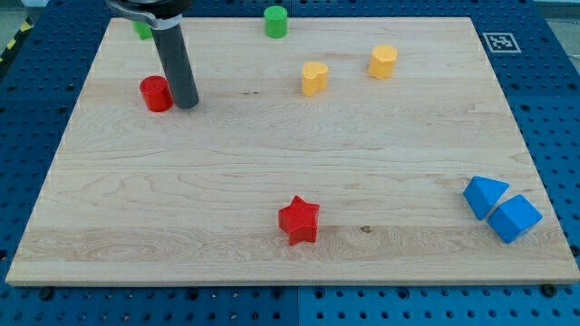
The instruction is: Slide the yellow hexagon to the top right
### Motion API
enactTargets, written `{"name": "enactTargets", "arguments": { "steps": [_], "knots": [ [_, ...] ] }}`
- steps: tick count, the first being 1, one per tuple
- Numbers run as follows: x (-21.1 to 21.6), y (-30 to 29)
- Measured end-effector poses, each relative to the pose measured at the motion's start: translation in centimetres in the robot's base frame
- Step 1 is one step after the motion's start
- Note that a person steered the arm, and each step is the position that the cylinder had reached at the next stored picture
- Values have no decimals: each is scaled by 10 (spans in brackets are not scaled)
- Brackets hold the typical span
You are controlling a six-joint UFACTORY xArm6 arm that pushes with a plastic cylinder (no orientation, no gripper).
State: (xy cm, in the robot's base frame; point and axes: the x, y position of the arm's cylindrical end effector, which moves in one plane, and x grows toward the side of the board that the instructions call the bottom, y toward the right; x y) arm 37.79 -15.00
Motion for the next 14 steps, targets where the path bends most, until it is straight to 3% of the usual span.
{"name": "enactTargets", "arguments": {
  "steps": [4,6,8,9,10,14],
  "knots": [
    [-42,-33],
    [-116,41],
    [-115,161],
    [-87,212],
    [-55,228],
    [-53,294]
  ]
}}
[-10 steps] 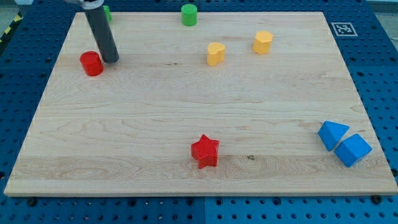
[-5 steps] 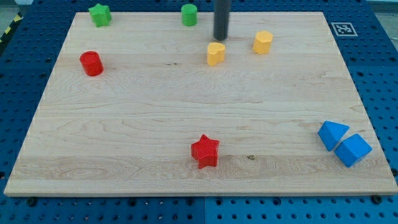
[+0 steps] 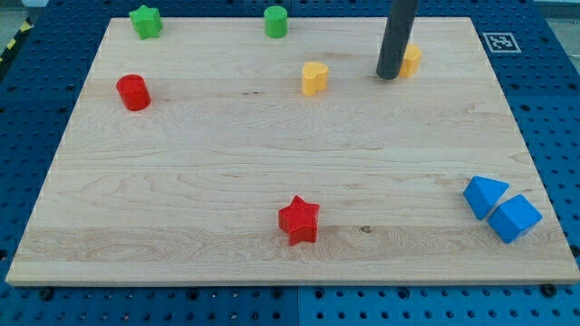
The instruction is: Slide the yellow hexagon to the top right
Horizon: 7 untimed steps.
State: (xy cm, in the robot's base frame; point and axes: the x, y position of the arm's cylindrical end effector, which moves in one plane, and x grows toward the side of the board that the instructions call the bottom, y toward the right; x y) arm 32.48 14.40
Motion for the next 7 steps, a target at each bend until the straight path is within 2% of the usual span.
{"name": "enactTargets", "arguments": {
  "steps": [3,7],
  "knots": [
    [-1,27],
    [-46,49]
  ]
}}
